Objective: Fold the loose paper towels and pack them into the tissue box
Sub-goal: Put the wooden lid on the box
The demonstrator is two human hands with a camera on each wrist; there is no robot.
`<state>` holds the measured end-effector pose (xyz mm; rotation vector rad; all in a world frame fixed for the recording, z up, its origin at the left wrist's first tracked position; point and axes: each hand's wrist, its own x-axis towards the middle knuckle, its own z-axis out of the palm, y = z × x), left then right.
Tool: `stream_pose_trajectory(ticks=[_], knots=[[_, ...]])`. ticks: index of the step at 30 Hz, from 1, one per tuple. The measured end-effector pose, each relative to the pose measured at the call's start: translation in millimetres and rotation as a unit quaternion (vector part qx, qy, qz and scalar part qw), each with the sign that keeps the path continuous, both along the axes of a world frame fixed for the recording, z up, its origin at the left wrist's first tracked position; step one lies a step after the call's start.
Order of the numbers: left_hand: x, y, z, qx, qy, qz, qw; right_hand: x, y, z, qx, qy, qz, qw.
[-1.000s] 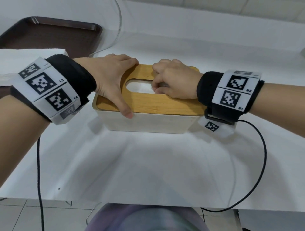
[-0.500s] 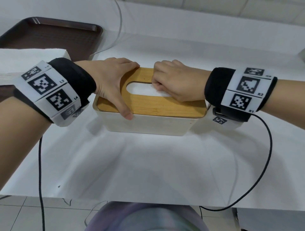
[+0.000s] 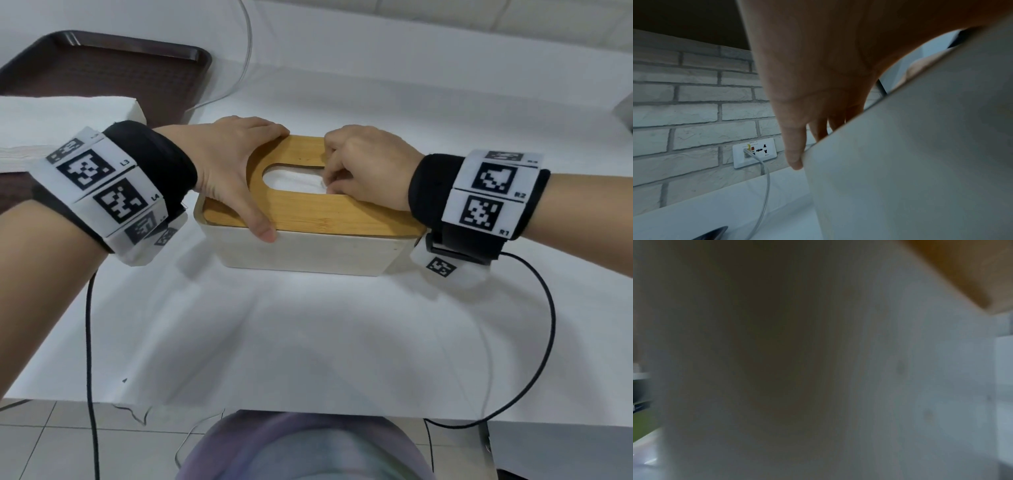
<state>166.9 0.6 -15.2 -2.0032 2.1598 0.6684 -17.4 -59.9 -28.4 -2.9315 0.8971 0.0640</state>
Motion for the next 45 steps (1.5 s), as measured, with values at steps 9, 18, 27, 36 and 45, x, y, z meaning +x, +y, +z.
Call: stream_pose_trajectory(ticks=[9,18,27,36,45], knots=[[-1,-3,2,0.013,-0.019,-0.001,1.000,-9,1,3,0.022,-0.027,0.039,0.999],[1,-5,0,0.011,-0.014,-0.002,1.000,-13,15,4,-0.004,0.014,0.096,0.995],[8,-7,-10,-0.003,0.050,-0.012,0.999,-9,13,16,0.215,-0.132,-0.009,0.968],[-8,-8,-27,-0.121,0.119,-0.115,0.979,-17,25,2,0.081,-0.221,0.058,0.970],[-14,-3,-38,-0.242,0.195,-0.082,0.947,-41,23,-18,0.011,-0.174,-0.108,0.979]])
